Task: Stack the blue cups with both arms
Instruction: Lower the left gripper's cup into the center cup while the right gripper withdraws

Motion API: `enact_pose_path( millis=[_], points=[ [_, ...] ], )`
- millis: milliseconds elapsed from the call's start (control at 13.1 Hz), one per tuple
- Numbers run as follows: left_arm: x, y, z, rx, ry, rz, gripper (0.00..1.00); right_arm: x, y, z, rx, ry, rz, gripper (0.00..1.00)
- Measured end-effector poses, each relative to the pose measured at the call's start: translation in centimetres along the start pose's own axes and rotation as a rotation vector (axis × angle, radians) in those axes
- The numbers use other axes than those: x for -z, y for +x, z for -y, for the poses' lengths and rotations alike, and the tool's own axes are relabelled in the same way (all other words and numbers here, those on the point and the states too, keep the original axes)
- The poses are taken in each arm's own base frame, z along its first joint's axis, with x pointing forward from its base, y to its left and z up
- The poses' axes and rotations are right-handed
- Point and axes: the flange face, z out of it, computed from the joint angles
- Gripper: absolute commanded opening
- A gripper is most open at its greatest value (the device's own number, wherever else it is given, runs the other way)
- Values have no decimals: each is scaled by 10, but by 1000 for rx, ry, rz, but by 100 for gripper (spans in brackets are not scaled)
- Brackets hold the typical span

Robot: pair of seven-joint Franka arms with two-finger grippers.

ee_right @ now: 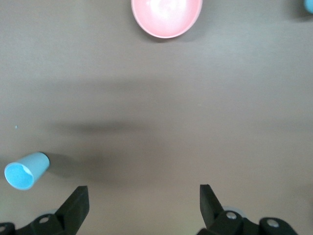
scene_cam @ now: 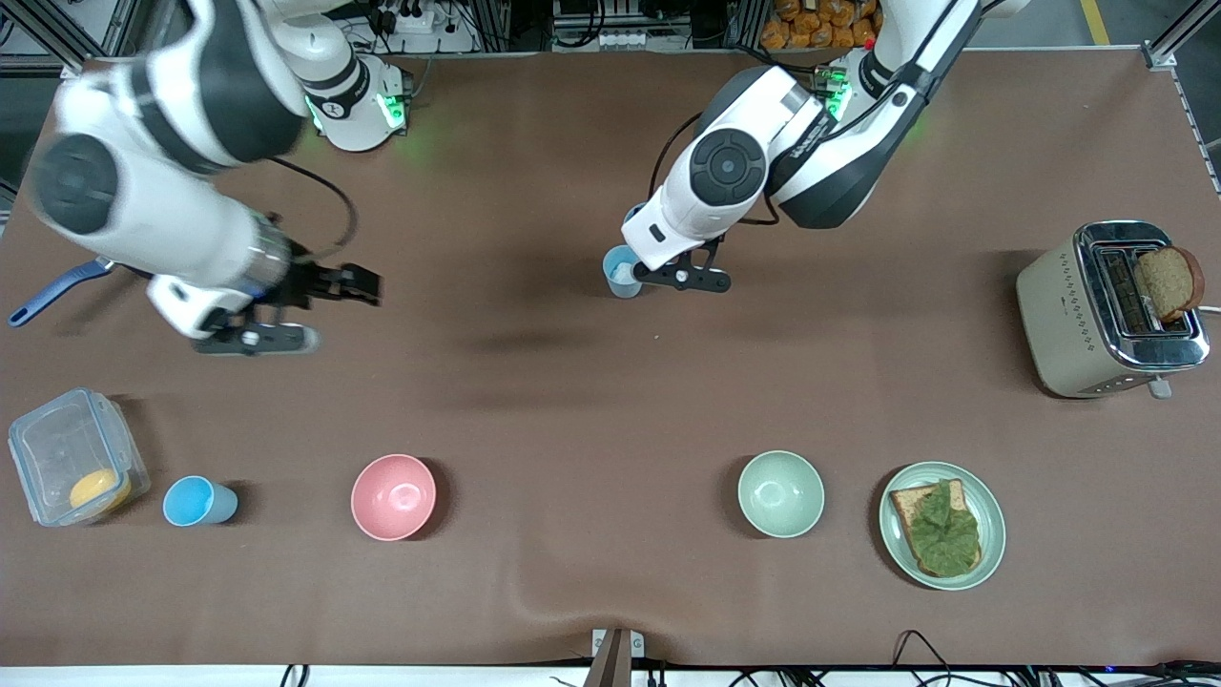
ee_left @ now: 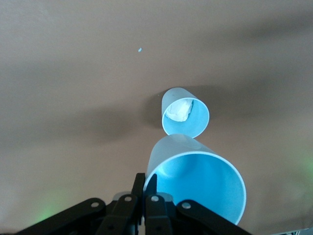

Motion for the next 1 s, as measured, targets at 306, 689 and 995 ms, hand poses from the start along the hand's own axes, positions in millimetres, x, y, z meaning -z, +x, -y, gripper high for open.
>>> enact_pose_path(
  millis=[306, 689, 995],
  points=[
    [-36, -8, -13, -22, -1, -14, 0, 47, -20, -73, 21, 10, -32, 100],
    [-65, -5, -15, -50, 21, -59, 0, 53, -21, -98, 66, -66, -47, 100],
    [-77, -5, -24, -89, 38, -97, 0, 57, -16, -98, 76, -106, -91, 100]
  ],
)
